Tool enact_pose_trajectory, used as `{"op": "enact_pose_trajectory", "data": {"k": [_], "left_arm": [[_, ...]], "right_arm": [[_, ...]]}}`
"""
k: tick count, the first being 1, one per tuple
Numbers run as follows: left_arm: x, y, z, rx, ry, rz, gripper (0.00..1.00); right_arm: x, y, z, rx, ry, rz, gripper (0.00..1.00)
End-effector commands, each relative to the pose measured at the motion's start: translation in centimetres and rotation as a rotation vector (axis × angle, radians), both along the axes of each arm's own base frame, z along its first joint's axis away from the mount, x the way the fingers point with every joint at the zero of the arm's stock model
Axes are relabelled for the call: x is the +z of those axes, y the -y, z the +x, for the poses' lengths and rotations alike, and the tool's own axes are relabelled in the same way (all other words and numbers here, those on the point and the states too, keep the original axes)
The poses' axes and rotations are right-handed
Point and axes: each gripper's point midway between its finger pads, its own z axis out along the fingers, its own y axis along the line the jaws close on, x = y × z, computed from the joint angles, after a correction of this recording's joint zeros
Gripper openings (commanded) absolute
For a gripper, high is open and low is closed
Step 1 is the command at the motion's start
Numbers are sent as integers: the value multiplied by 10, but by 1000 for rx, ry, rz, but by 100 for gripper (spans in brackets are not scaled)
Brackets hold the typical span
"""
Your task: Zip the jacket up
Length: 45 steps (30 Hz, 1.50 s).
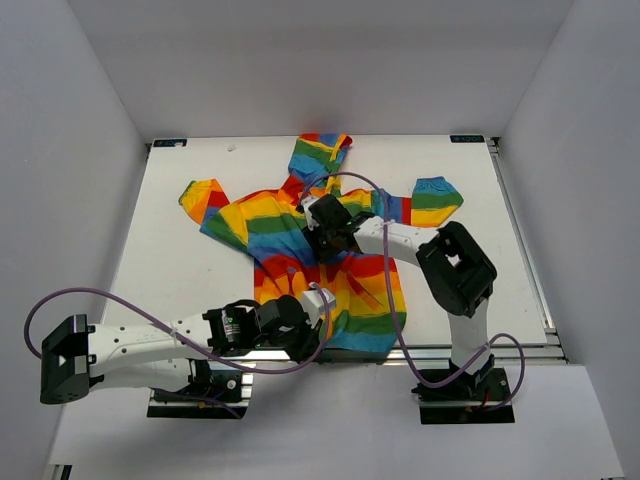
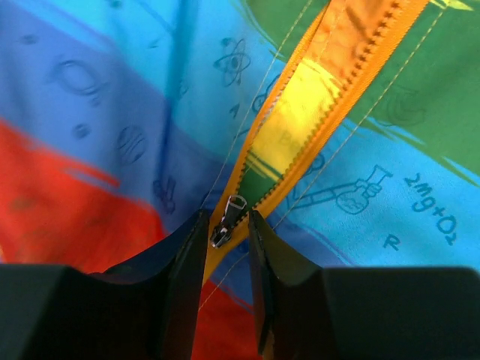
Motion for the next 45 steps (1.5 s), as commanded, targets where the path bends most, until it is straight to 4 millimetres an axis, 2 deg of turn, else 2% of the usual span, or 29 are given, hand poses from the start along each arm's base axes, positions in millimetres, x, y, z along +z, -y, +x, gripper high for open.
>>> {"op": "enact_pose_trajectory", "data": {"k": [1, 6, 12, 15, 19, 21, 27, 30, 31, 34, 40, 41, 42, 44, 45], "left_arm": [[7, 1, -1, 2, -2, -22, 0], [8, 0, 0, 7, -1, -18, 0], [7, -1, 0, 11, 1, -16, 0], [7, -1, 0, 12, 2, -14, 0], [7, -3, 0, 17, -2, -15, 0], [8, -2, 0, 18, -1, -21, 0], [9, -3, 0, 23, -2, -24, 0], [9, -3, 0, 28, -5, -28, 0], [10, -4, 0, 29, -5, -31, 0], [10, -5, 1, 40, -6, -30, 0], [14, -7, 0, 48, -11, -49, 0], [14, -8, -1, 49, -13, -46, 0], [14, -9, 3, 73, -2, -44, 0], [15, -12, 13, 125, 26, -30, 0], [12, -17, 16, 154, 27, -6, 0]], "right_arm": [[8, -5, 16, -79, 72, -22, 35], [-2, -10, 13, -68, 47, -27, 36], [-14, -15, -2, -50, -2, -35, 38], [-21, -9, -5, -101, -30, -56, 37], [-26, 11, -4, -260, -44, -113, 38], [-32, 21, -10, -302, -62, -132, 38], [-42, 21, -32, -328, -160, -76, 38], [-45, 11, -43, -293, -223, -38, 28], [-45, 9, -44, -286, -228, -24, 17], [-34, 1, -41, -275, -216, 33, 8], [12, -2, -17, -283, -108, 118, 2], [18, 1, -14, -294, -90, 123, 0], [32, 5, -7, -320, -37, 132, 0], [43, 17, 2, -388, 26, 139, 0], [62, 31, 15, -459, 108, 139, 0]]}}
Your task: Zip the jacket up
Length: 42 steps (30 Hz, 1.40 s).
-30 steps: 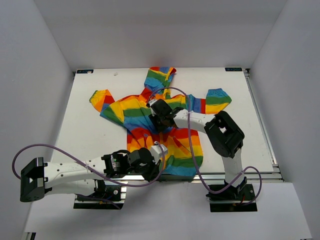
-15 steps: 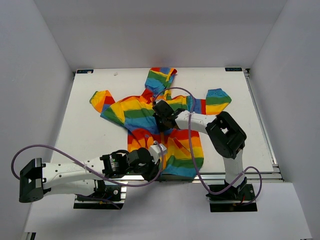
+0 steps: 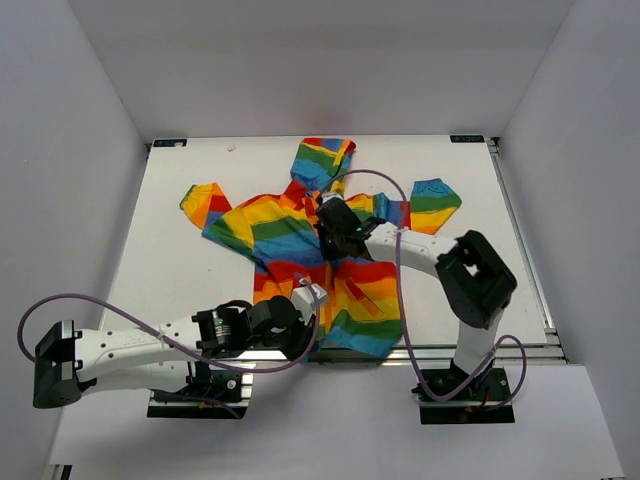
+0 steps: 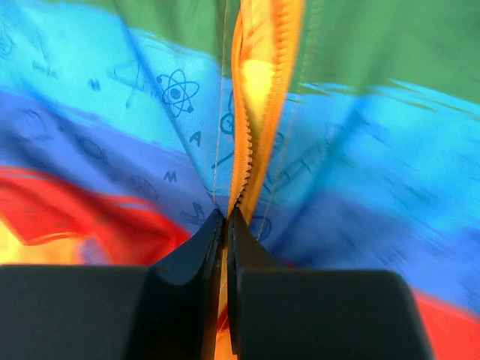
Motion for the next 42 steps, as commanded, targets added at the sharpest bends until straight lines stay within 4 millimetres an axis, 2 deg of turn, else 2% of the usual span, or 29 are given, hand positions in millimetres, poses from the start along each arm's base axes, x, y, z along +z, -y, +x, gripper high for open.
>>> {"op": "enact_pose_trajectory", "data": {"k": [1, 2, 3, 4, 5, 6, 7, 8, 10, 11, 13, 14, 15, 17, 18, 21, 24, 27, 31, 34, 35, 40, 42], "left_arm": [[0, -15, 22, 140, 60, 46, 0], [2, -22, 29, 183, 78, 75, 0], [4, -28, 37, 259, 85, 83, 0], [6, -37, 47, 338, 106, 102, 0], [15, -60, 69, 483, 193, 158, 0], [22, -71, 78, 605, 194, 144, 0], [31, -82, 86, 683, 227, 149, 0], [47, -103, 99, 789, 304, 172, 0], [70, -116, 108, 881, 353, 129, 0], [89, -124, 117, 952, 410, 89, 0], [113, -134, 124, 1022, 461, 13, 0], [127, -145, 131, 1073, 535, 0, 0], [135, -150, 134, 1098, 567, -17, 0], [157, -162, 138, 1165, 631, -74, 0], [163, -166, 139, 1179, 643, -97, 0], [166, -175, 137, 1199, 644, -121, 0], [152, -188, 129, 1195, 594, -115, 0], [144, -189, 124, 1187, 522, -170, 0], [133, -185, 121, 1145, 492, -179, 0], [133, -177, 120, 1091, 502, -166, 0], [133, -174, 120, 1071, 507, -160, 0], [134, -160, 122, 1007, 525, -123, 0], [138, -158, 122, 1005, 525, -124, 0]], "right_arm": [[60, 27, 30, -186, 183, 20, 0], [70, 37, 37, -239, 202, 22, 0], [89, 50, 46, -312, 253, 32, 0], [96, 57, 49, -372, 255, 59, 0], [101, 71, 56, -425, 257, 66, 0], [109, 79, 58, -466, 258, 90, 0], [111, 84, 61, -506, 245, 129, 0], [106, 94, 62, -526, 206, 156, 0], [100, 105, 66, -568, 162, 199, 0], [93, 104, 62, -560, 123, 206, 0], [87, 101, 59, -521, 105, 206, 0], [84, 88, 53, -446, 71, 237, 1], [83, 77, 51, -381, 74, 269, 16], [78, 57, 38, -216, 33, 308, 25], [76, 43, 30, -133, -2, 351, 35], [82, 32, 30, -22, 41, 377, 45], [97, 23, 34, 84, 147, 415, 51], [108, 12, 32, 242, 234, 428, 52], [112, -8, 19, 438, 245, 483, 52], [111, -14, 18, 472, 246, 508, 54], [115, -16, 21, 474, 264, 517, 59], [129, -17, 27, 485, 310, 492, 60], [119, -10, 19, 464, 291, 455, 60]]}}
